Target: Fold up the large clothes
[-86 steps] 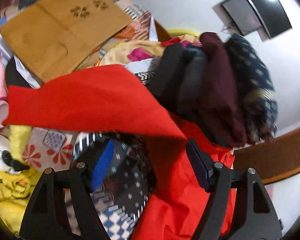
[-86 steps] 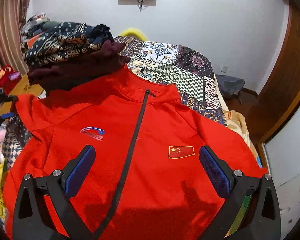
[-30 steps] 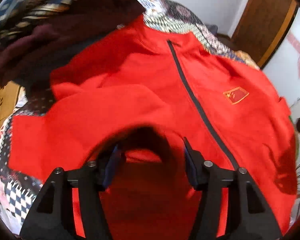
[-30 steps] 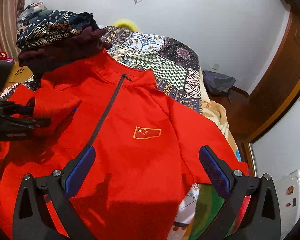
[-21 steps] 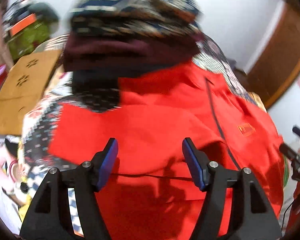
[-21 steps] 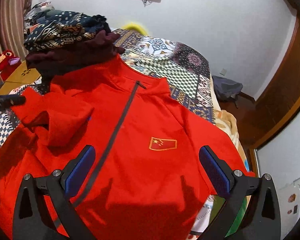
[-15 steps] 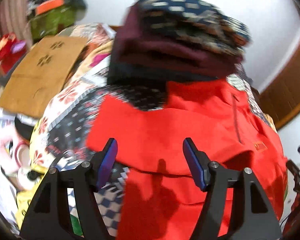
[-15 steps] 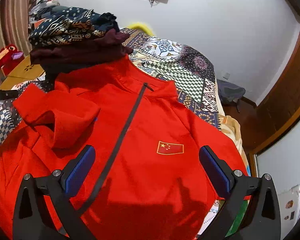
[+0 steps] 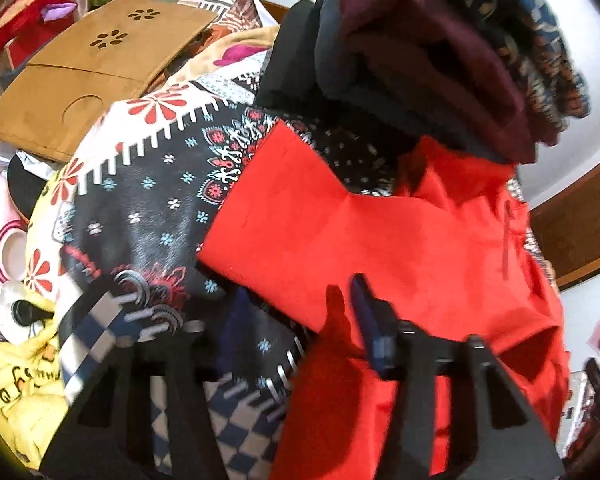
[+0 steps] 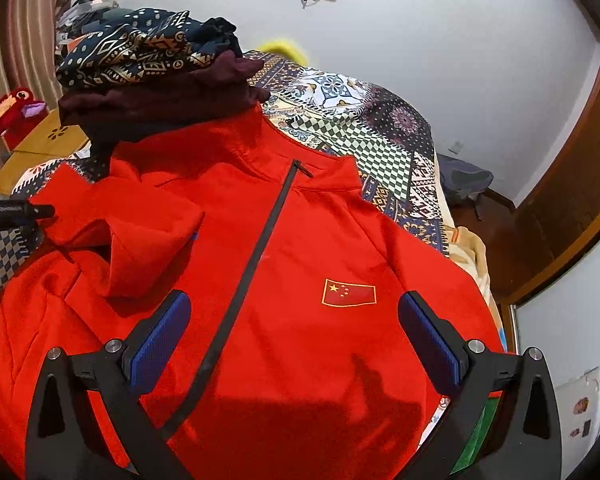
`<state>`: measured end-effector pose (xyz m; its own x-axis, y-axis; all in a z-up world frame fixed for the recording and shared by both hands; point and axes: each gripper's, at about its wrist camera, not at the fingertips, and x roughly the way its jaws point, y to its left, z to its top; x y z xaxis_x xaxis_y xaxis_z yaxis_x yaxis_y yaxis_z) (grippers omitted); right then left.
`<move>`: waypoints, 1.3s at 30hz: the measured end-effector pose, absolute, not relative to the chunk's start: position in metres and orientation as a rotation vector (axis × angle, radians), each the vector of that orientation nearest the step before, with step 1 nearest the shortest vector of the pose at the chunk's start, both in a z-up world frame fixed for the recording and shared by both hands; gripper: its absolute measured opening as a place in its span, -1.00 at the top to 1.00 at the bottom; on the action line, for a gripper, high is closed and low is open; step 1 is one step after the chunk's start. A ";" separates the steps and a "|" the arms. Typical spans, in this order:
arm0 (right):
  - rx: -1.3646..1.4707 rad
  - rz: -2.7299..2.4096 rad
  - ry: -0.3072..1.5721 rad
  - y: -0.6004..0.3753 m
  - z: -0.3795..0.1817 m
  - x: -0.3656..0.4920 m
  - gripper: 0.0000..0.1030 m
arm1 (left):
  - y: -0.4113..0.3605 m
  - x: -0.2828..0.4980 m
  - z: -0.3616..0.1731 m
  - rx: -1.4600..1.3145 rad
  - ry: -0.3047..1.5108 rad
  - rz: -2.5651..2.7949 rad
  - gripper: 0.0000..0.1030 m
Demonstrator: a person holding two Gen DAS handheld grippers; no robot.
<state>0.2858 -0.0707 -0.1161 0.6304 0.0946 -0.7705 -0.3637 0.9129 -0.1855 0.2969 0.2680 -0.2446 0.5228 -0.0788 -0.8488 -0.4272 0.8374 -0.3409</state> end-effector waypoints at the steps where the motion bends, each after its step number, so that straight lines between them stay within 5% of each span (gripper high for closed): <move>1: -0.339 0.264 0.852 -0.072 -0.116 0.286 -1.00 | 0.267 0.301 -0.248 -0.539 1.015 0.241 0.40; 5: -0.326 0.250 0.854 -0.081 -0.118 0.288 -1.00 | 0.262 0.309 -0.248 -0.457 1.006 0.306 0.88; 14: -0.259 0.221 0.860 -0.105 -0.122 0.298 -1.00 | 0.210 0.329 -0.159 -0.332 0.836 0.195 0.93; 25: -0.175 0.160 0.830 -0.155 -0.111 0.300 -1.00 | 0.049 0.387 -0.031 -0.224 0.657 -0.253 0.93; 39: -0.078 0.075 0.897 -0.220 -0.120 0.293 -1.00 | -0.129 0.394 -0.098 0.041 0.910 -0.534 0.85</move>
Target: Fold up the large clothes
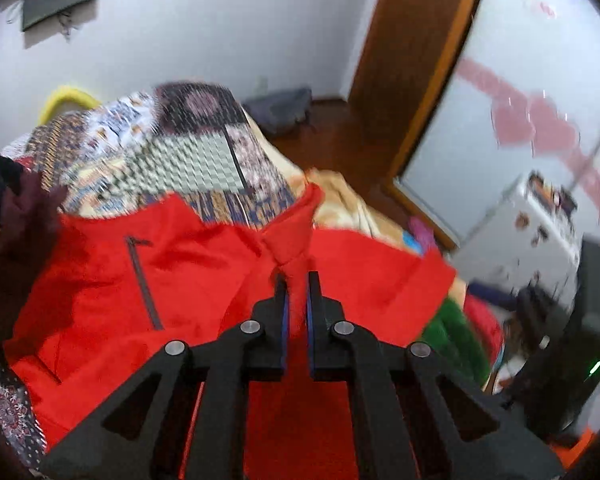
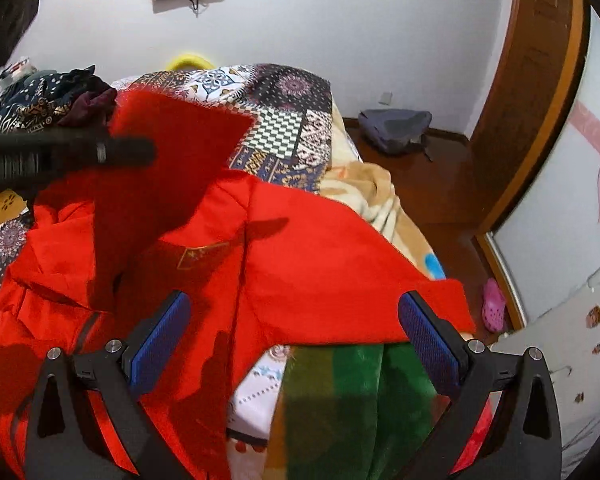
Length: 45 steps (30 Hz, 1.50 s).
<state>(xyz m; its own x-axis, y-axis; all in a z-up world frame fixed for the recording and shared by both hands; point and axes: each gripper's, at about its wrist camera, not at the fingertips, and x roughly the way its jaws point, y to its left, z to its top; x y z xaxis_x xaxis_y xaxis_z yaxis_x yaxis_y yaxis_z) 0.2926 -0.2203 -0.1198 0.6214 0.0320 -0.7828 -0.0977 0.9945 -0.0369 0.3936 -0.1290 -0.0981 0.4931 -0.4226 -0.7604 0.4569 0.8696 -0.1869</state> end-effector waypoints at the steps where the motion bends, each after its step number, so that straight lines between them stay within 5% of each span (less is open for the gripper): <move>1: -0.067 0.081 0.905 -0.221 -0.121 0.293 -1.00 | -0.132 0.393 -0.101 0.056 0.931 -0.544 0.73; 3: -0.050 0.095 0.918 -0.219 -0.124 0.295 -1.00 | -0.131 0.387 -0.106 0.079 0.952 -0.549 0.46; 5: -0.033 0.116 0.925 -0.217 -0.126 0.297 -1.00 | -0.124 0.379 -0.104 0.084 0.928 -0.539 -0.07; 14: 0.127 0.220 1.026 -0.214 -0.147 0.323 -0.98 | -0.008 0.364 -0.108 0.124 0.871 -0.282 -0.55; 23: 0.371 0.158 1.116 -0.241 -0.179 0.353 -0.67 | 0.130 0.334 -0.175 0.089 1.032 -0.037 -0.61; 28: 0.320 0.159 1.126 -0.231 -0.181 0.365 0.14 | 0.168 0.313 -0.215 0.068 1.102 -0.007 -0.62; 34: 0.282 0.179 1.137 -0.218 -0.188 0.374 0.60 | 0.167 0.323 -0.253 0.074 1.172 0.019 -0.62; 45: 0.242 0.159 0.878 -0.204 -0.104 0.376 0.89 | 0.166 0.347 -0.225 0.122 1.004 0.185 -0.63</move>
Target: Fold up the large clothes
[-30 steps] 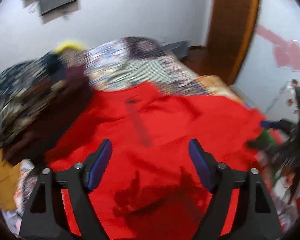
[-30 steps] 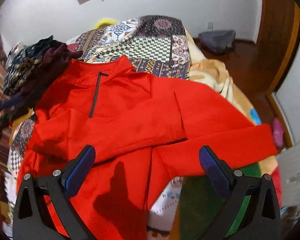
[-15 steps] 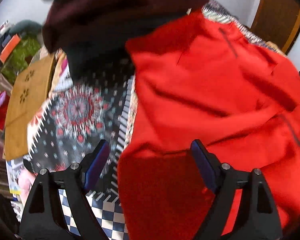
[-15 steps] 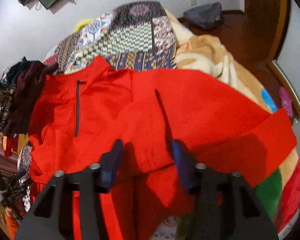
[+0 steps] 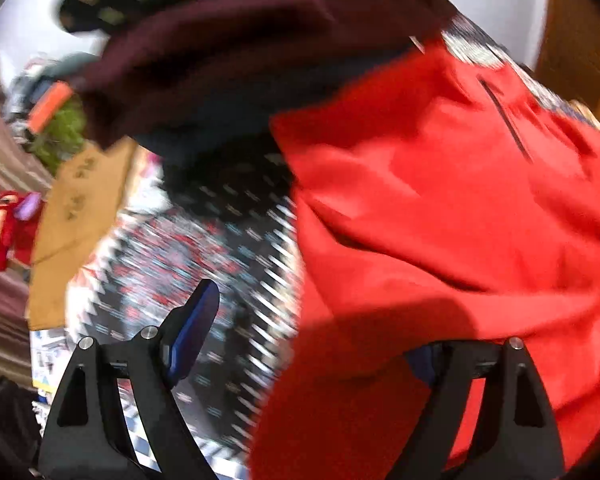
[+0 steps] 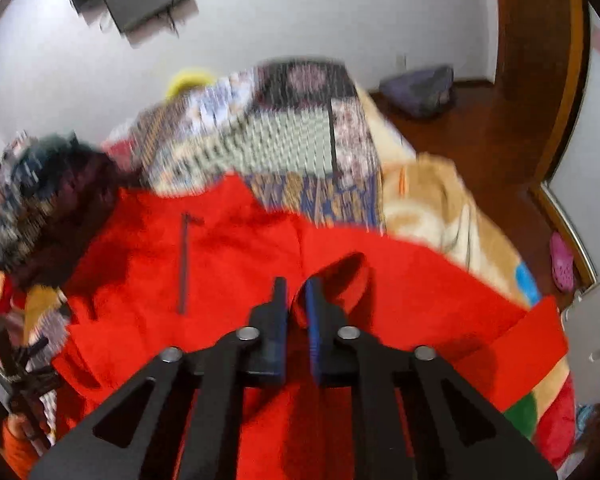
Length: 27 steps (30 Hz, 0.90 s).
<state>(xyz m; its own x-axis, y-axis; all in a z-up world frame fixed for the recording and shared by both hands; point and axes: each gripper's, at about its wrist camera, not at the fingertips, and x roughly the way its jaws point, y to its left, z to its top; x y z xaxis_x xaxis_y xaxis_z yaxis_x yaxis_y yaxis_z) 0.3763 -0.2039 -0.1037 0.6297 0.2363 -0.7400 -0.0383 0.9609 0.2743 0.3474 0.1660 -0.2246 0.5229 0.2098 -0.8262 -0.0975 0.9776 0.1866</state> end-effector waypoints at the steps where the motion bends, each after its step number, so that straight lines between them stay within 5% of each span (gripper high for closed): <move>1: 0.240 0.162 0.835 -0.202 -0.091 0.374 0.89 | 0.172 0.348 -0.220 0.121 0.975 0.231 -0.63; 7: 0.180 0.154 0.711 -0.193 -0.061 0.359 0.89 | 0.224 0.335 -0.207 -0.080 0.918 0.371 -0.64; 16: 0.136 0.155 1.071 -0.207 -0.144 0.370 0.85 | 0.239 0.317 -0.255 -0.176 1.028 0.353 -0.68; 19: 0.147 0.163 1.145 -0.213 -0.161 0.377 0.65 | 0.233 0.314 -0.263 -0.130 1.039 0.354 -0.73; 23: 0.172 0.144 1.218 -0.217 -0.181 0.390 0.04 | 0.223 0.315 -0.269 -0.071 1.052 0.368 -0.82; 27: 0.194 0.196 1.213 -0.210 -0.194 0.401 0.05 | 0.221 0.316 -0.272 -0.054 1.052 0.376 -0.86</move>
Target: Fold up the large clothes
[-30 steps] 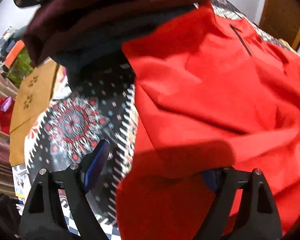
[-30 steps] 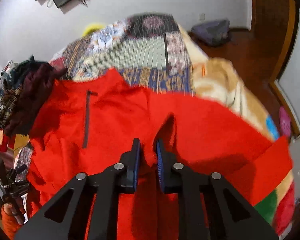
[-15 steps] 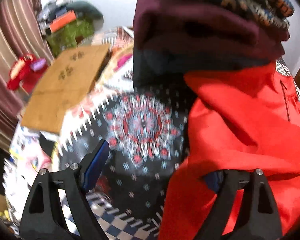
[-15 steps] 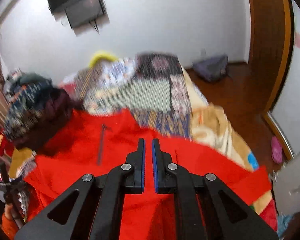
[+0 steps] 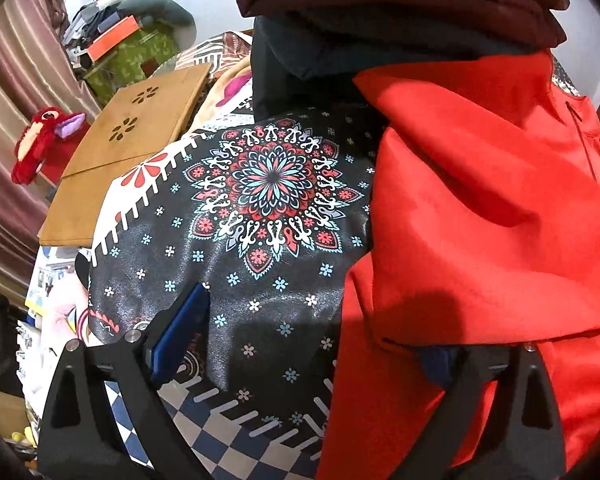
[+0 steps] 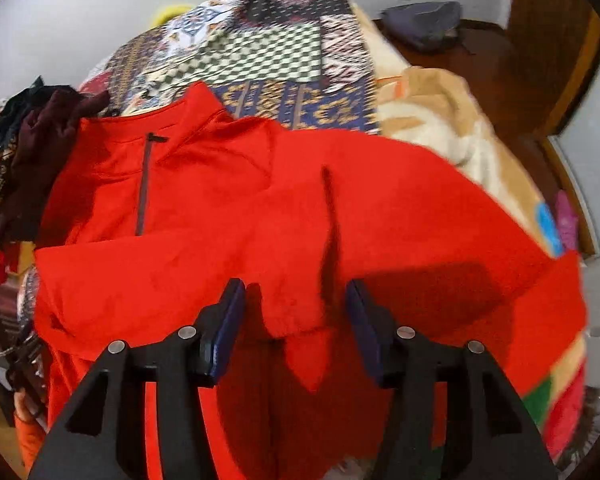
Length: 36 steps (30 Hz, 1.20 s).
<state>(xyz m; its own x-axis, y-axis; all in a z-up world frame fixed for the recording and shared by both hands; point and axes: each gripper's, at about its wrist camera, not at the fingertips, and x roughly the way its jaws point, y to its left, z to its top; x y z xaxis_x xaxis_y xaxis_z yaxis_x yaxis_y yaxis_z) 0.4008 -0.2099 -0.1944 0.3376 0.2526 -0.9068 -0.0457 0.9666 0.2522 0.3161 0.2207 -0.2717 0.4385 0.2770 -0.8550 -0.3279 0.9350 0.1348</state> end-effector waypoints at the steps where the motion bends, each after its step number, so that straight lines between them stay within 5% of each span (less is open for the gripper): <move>1: 0.182 0.193 1.206 -0.206 -0.195 0.401 0.12 | 0.220 0.316 -0.272 -0.055 1.051 0.378 -0.86; 3: 0.164 0.201 1.194 -0.199 -0.197 0.403 0.61 | 0.221 0.316 -0.272 -0.053 1.051 0.379 -0.86; 6: 0.142 0.195 1.154 -0.190 -0.192 0.400 0.79 | 0.220 0.317 -0.271 -0.053 1.057 0.379 -0.86; 16: 0.107 0.165 0.844 -0.191 -0.111 0.359 0.83 | 0.237 0.312 -0.253 -0.178 0.980 0.405 -0.86; 27: 0.165 0.157 1.017 -0.210 -0.163 0.326 0.83 | 0.245 0.304 -0.262 -0.259 0.968 0.453 -0.89; 36: 0.079 0.142 1.024 -0.223 -0.150 0.307 0.49 | 0.235 0.301 -0.263 -0.189 1.034 0.424 -0.91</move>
<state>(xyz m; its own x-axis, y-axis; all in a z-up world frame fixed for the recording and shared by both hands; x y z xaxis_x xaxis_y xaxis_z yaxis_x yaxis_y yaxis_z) 0.3071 -0.2231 -0.1503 0.5119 0.1552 -0.8449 -0.0813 0.9879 0.1322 0.3013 0.2345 -0.2626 0.4398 0.2515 -0.8622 -0.4268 0.9032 0.0457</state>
